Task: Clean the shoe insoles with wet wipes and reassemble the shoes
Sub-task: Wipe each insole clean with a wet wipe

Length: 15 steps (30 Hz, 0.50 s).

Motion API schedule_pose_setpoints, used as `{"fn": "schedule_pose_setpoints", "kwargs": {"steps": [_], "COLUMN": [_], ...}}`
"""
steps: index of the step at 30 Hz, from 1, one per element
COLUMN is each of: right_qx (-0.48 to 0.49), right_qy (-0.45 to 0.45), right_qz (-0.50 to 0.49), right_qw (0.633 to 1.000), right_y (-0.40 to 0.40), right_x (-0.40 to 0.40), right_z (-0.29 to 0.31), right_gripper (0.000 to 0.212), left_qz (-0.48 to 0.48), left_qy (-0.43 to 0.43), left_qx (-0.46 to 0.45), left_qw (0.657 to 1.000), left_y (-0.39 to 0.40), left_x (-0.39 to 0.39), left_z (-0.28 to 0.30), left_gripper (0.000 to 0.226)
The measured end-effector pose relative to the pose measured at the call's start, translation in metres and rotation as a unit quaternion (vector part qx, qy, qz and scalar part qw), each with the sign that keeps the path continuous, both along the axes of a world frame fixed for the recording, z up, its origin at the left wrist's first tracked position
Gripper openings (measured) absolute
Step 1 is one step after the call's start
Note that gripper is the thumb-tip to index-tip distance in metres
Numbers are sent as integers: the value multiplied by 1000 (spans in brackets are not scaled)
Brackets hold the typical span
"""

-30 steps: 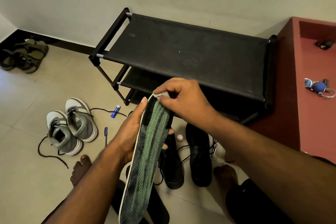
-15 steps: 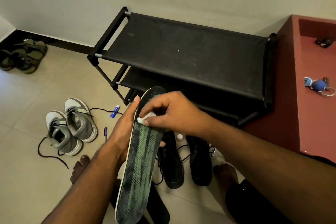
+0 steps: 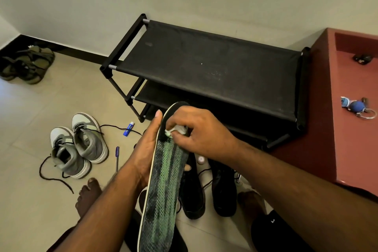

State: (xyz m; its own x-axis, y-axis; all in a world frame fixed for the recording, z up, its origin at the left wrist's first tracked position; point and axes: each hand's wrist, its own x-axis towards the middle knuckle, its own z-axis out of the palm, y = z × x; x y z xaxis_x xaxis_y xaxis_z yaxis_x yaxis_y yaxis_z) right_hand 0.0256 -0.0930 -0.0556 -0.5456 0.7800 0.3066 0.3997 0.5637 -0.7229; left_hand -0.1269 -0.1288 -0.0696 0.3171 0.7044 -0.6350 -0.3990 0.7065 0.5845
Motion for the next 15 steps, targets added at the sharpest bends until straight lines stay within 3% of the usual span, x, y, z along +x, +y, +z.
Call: {"fn": "schedule_pose_setpoints", "kwargs": {"steps": [15], "right_qx": [-1], "right_qy": [7], "right_qz": [-144], "right_qw": [989], "right_y": [25], "right_x": [16], "right_z": [-6], "right_gripper": [11], "left_qz": [-19], "left_qy": [-8], "left_qx": [-24], "left_qw": [1000], "left_y": [-9], "left_x": [-2], "left_z": [9], "left_gripper": [73]}}
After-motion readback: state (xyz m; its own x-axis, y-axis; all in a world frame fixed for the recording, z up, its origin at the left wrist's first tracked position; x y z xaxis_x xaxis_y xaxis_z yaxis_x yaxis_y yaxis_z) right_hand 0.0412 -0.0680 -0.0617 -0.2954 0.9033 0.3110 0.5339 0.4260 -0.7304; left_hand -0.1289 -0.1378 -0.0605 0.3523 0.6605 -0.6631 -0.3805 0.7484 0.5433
